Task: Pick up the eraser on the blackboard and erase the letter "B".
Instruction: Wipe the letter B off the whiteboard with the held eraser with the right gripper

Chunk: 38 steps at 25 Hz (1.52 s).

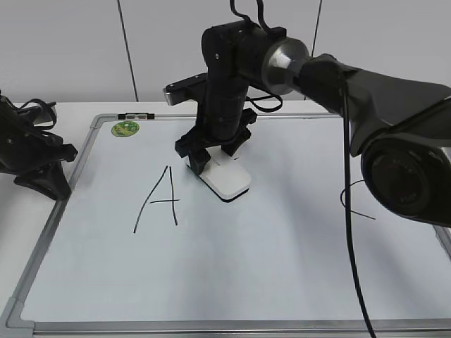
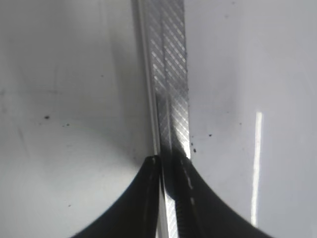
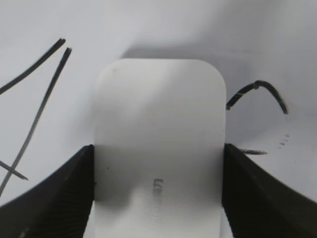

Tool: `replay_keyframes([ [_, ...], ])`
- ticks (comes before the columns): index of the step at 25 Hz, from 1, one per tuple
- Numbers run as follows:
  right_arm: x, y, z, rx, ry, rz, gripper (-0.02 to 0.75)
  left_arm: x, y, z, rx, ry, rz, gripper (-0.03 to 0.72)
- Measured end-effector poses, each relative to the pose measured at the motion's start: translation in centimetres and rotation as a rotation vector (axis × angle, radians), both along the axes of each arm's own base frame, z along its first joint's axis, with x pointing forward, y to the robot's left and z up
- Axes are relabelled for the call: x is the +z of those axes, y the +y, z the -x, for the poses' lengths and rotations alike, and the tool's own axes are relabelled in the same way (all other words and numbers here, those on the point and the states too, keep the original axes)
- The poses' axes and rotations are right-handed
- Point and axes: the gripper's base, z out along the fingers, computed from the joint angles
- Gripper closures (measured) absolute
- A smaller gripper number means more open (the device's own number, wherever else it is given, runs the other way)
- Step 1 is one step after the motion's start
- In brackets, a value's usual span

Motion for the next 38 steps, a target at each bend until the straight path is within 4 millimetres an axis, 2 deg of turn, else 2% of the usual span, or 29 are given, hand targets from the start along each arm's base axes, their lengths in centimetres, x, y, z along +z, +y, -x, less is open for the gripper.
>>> replay_keyframes([
  [5, 0.0, -0.3, -0.2, -0.004, -0.013, 0.021, 0.195, 0.0, 0.0, 0.0, 0.000, 0.000, 0.000, 0.633],
  [8, 0.0, -1.2, -0.7, -0.022, -0.023, 0.039, 0.195, 0.0, 0.0, 0.0, 0.000, 0.000, 0.000, 0.632],
  [21, 0.1, -7.7, -3.9, -0.156, -0.043, 0.079, 0.195, 0.0, 0.0, 0.0, -0.002, -0.001, 0.000, 0.629],
  [27, 0.1, -8.0, -4.1, -0.162, -0.042, 0.078, 0.195, 0.0, 0.0, 0.0, -0.002, -0.001, 0.000, 0.629],
  [38, 0.3, -7.2, -3.9, -0.142, -0.021, -0.008, 0.195, 0.0, 0.0, 0.0, -0.002, 0.001, 0.000, 0.629],
])
